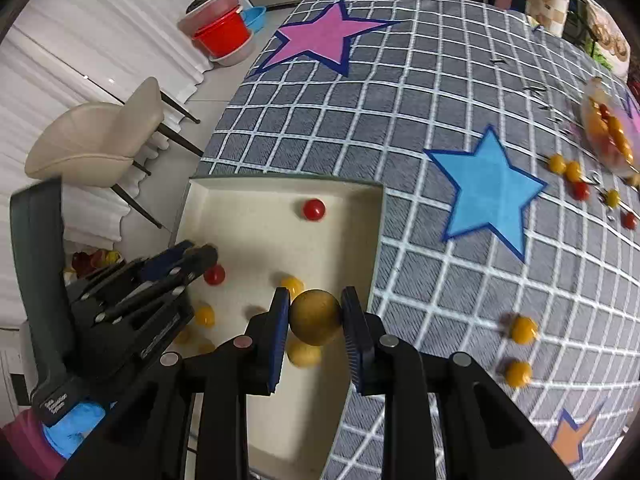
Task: Organize fruits
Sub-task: 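Carry both held brown fruits over the white tray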
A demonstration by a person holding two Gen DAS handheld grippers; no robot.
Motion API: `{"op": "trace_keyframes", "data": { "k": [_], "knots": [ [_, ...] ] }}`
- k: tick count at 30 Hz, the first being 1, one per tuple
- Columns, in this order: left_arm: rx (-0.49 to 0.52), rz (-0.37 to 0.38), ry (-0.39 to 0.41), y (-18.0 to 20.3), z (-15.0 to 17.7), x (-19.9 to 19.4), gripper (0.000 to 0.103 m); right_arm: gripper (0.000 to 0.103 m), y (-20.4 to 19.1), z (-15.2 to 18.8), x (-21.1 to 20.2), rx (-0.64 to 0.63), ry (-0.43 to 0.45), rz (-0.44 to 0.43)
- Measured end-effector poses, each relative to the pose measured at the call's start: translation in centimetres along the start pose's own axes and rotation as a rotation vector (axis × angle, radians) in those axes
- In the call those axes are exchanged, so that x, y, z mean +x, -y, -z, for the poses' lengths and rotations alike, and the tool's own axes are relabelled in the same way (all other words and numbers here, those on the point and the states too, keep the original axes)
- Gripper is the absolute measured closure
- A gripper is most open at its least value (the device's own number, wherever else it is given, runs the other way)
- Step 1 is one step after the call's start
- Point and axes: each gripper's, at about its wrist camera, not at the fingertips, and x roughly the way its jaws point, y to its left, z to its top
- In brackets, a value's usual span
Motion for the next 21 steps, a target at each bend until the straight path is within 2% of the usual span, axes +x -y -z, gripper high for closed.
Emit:
{"op": "trace_keyframes", "data": {
  "k": [9,21],
  "knots": [
    [-0.008,-0.039,-0.017,-0.2,-1.6,4.3,0.08,0.075,0.6,-1.1,4.6,-0.004,-0.019,0.007],
    [0.014,-0.064,0.005,0.0,-1.7,4.4,0.08,0.075,0.1,-0.6,7.1,-0.057,-0.034,0.05]
  ]
}}
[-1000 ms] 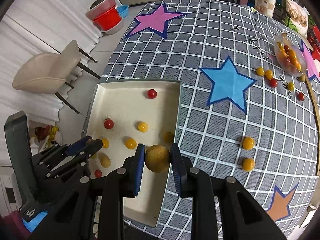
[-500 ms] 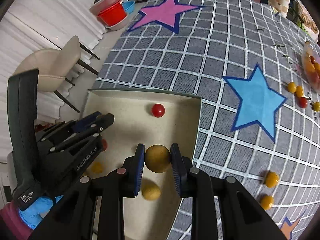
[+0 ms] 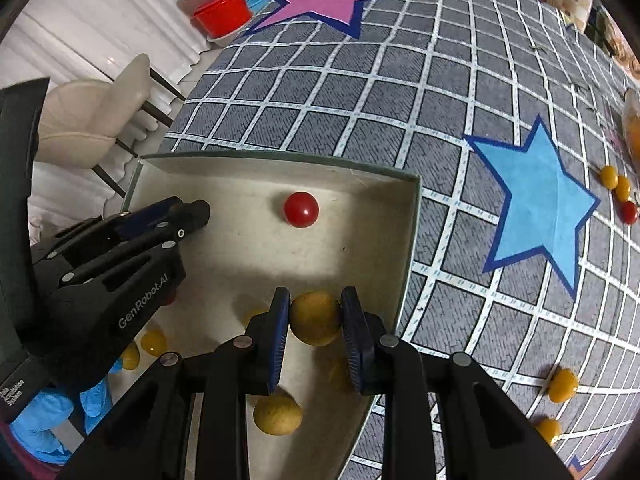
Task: Organize fruits
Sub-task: 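Carry both held brown fruits over the white tray, then open both tools to drop the brown fruits into the tray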
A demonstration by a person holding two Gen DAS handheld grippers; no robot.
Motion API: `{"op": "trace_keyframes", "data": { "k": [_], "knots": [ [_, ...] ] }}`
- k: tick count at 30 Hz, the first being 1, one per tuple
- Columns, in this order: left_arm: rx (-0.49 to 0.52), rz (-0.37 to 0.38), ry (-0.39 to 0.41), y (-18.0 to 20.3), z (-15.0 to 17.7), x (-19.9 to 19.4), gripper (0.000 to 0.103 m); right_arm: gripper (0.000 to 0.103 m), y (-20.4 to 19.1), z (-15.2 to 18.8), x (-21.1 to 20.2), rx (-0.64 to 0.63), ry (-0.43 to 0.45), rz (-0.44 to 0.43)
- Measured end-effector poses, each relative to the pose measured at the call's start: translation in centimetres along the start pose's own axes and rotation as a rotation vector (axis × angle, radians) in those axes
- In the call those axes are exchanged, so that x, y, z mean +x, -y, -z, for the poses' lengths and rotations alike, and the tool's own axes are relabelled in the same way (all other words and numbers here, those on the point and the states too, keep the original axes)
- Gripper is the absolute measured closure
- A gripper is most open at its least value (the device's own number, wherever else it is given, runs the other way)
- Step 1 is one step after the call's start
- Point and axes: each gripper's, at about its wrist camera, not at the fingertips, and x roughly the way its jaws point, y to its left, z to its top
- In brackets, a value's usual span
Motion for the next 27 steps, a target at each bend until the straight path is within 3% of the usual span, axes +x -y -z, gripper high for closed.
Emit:
{"op": "trace_keyframes", "data": {
  "k": [1,3,4,5,11,12,19,27],
  "knots": [
    [0.002,0.0,0.0,0.0,0.0,0.0,0.079,0.075,-0.2,0.1,0.2,-0.008,0.001,0.004],
    [-0.004,0.004,0.001,-0.1,0.0,-0.2,0.064,0.074,-0.5,0.1,0.3,-0.022,-0.003,0.004],
    [-0.01,0.008,0.01,-0.2,0.1,-0.4,0.039,0.074,-0.8,0.0,0.5,-0.022,-0.003,0.003],
    [-0.017,0.0,0.035,-0.4,0.1,-0.9,0.03,0.073,-0.9,0.1,0.5,-0.026,-0.002,0.004],
    [-0.034,0.012,0.085,-1.2,-0.2,-2.7,0.03,0.034,-2.0,1.1,-1.3,-0.066,0.046,-0.031],
    [-0.037,0.015,0.088,-1.4,-0.2,-3.0,0.03,0.024,-2.1,1.3,-1.8,-0.072,0.056,-0.03],
    [0.033,0.004,0.089,0.2,0.1,-5.3,0.03,0.022,0.0,3.6,-6.1,0.01,0.127,-0.043],
    [0.18,0.093,0.07,8.3,1.3,-7.4,0.03,0.022,8.4,8.2,-9.3,0.201,0.133,0.062]
  ]
}}
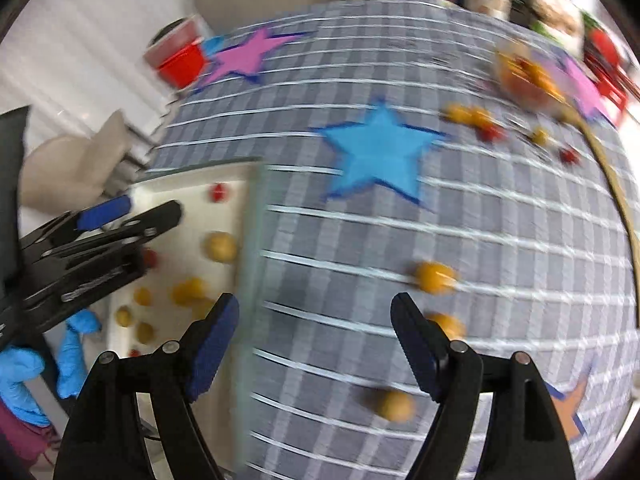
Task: Organize fruits
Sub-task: 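Open both tools to drop the brown fruits into the tray, then grasp a yellow tomato with the left tool while the right grasps a red tomato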
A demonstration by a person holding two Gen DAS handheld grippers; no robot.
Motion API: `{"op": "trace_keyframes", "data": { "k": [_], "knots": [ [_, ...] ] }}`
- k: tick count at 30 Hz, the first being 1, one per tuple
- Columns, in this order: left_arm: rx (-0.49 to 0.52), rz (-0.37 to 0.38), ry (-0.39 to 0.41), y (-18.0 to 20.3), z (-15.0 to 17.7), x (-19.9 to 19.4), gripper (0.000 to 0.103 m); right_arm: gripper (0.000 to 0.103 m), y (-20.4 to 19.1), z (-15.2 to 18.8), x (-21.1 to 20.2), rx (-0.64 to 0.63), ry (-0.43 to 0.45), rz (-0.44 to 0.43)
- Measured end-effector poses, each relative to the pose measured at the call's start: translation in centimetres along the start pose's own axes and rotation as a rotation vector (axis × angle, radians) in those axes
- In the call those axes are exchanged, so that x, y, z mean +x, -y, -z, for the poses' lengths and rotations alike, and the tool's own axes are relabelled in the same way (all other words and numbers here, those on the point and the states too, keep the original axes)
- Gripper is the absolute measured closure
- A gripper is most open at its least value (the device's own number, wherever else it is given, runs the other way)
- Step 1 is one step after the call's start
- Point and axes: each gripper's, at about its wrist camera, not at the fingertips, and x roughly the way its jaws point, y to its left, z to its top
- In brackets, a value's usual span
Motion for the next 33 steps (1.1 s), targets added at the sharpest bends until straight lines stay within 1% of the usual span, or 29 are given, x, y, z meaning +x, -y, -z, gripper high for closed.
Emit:
{"op": "trace_keyframes", "data": {
  "k": [4,7,11,16,18,26,27,33],
  "knots": [
    [0.06,0.071,-0.01,5.1,-0.4,0.2,0.03,0.022,5.8,1.6,-1.3,0.106,0.001,0.074],
    [0.085,0.12,-0.026,8.4,-0.5,0.6,0.03,0.022,9.5,2.5,-1.9,0.174,0.0,0.119],
    [0.116,0.141,-0.057,12.3,-0.5,1.9,0.03,0.022,13.2,2.2,-2.2,0.234,0.01,0.143],
    [0.107,0.127,-0.096,15.0,-0.1,3.5,0.03,0.022,16.8,1.1,-2.4,0.243,0.03,0.155],
    [0.102,0.114,-0.114,15.7,0.1,4.2,0.03,0.022,18.1,0.1,-2.2,0.234,0.038,0.151],
    [0.062,0.063,-0.143,17.2,0.7,5.9,0.03,0.022,21.0,-4.1,-0.2,0.182,0.063,0.159],
    [0.059,0.054,-0.144,17.4,0.8,6.0,0.03,0.023,21.4,-4.7,0.0,0.179,0.07,0.165],
    [0.016,0.025,-0.165,17.8,1.2,6.6,0.03,0.036,23.6,-7.8,1.7,0.176,0.084,0.185]
  ]
}}
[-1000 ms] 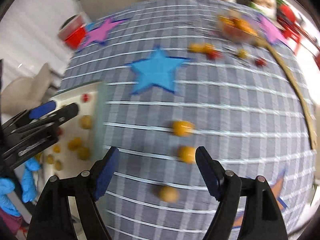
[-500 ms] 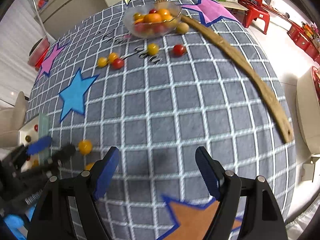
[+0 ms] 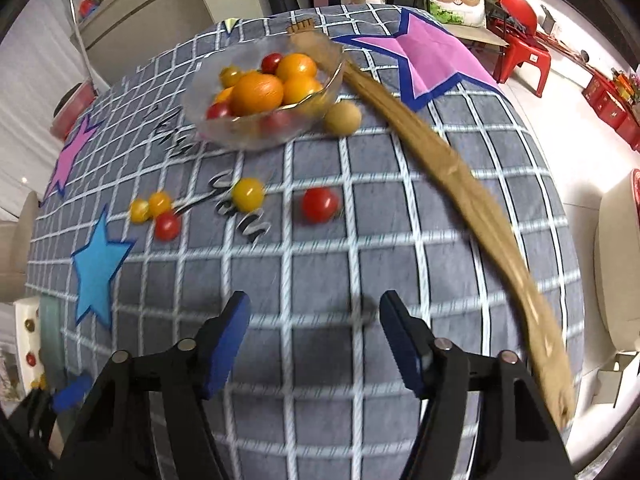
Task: Organize fruits
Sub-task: 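Grasp a yellow tomato with the left tool while the right grasps a red tomato, then carry the held yellow and red tomatoes over the white tray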
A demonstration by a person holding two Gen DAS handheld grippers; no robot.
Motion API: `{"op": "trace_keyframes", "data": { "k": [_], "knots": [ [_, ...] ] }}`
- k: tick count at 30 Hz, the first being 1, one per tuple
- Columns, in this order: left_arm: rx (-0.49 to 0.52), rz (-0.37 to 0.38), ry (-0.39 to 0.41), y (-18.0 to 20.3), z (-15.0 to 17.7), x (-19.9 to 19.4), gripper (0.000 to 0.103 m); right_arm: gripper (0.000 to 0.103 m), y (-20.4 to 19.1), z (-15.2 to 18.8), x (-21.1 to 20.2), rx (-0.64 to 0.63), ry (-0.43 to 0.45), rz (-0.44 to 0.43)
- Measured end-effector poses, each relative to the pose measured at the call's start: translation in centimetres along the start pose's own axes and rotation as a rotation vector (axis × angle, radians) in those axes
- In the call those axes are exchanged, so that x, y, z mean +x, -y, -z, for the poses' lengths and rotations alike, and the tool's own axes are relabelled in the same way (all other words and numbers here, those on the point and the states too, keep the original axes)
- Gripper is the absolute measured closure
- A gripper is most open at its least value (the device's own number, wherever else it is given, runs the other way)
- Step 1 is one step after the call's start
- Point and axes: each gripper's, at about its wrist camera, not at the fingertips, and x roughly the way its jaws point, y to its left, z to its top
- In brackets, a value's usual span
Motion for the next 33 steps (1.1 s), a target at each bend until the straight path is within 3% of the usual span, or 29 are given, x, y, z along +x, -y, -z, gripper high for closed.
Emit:
{"op": "trace_keyframes", "data": {
  "k": [5,9,11,13,14,16,25,33],
  "knots": [
    [-0.036,-0.01,0.006,0.1,0.1,0.2,0.037,0.039,-0.5,-2.1,1.1,-0.057,0.04,0.018],
    [-0.048,-0.011,0.015,0.8,0.0,0.0,0.049,0.046,-0.9,-3.1,1.6,-0.101,0.061,0.032],
    [-0.045,-0.012,0.018,1.4,-0.3,-0.2,0.058,0.056,-1.1,-3.6,1.7,-0.119,0.066,0.025],
    [-0.044,-0.009,0.019,1.8,-0.4,-0.2,0.066,0.078,-1.2,-4.1,1.8,-0.135,0.067,0.028],
    [-0.043,-0.009,0.018,1.9,-0.4,-0.2,0.071,0.081,-1.1,-4.1,1.8,-0.141,0.066,0.023],
    [-0.042,-0.011,0.021,2.3,-0.3,-0.3,0.079,0.081,-0.8,-4.2,1.8,-0.141,0.057,-0.006],
    [-0.091,0.022,0.045,1.8,0.2,-1.7,0.079,0.081,0.5,-1.0,-0.1,-0.143,-0.002,-0.141],
    [-0.083,0.076,0.106,-0.7,0.2,-4.4,0.079,0.081,-1.2,2.9,-3.0,-0.126,-0.02,-0.177]
  ]
}}
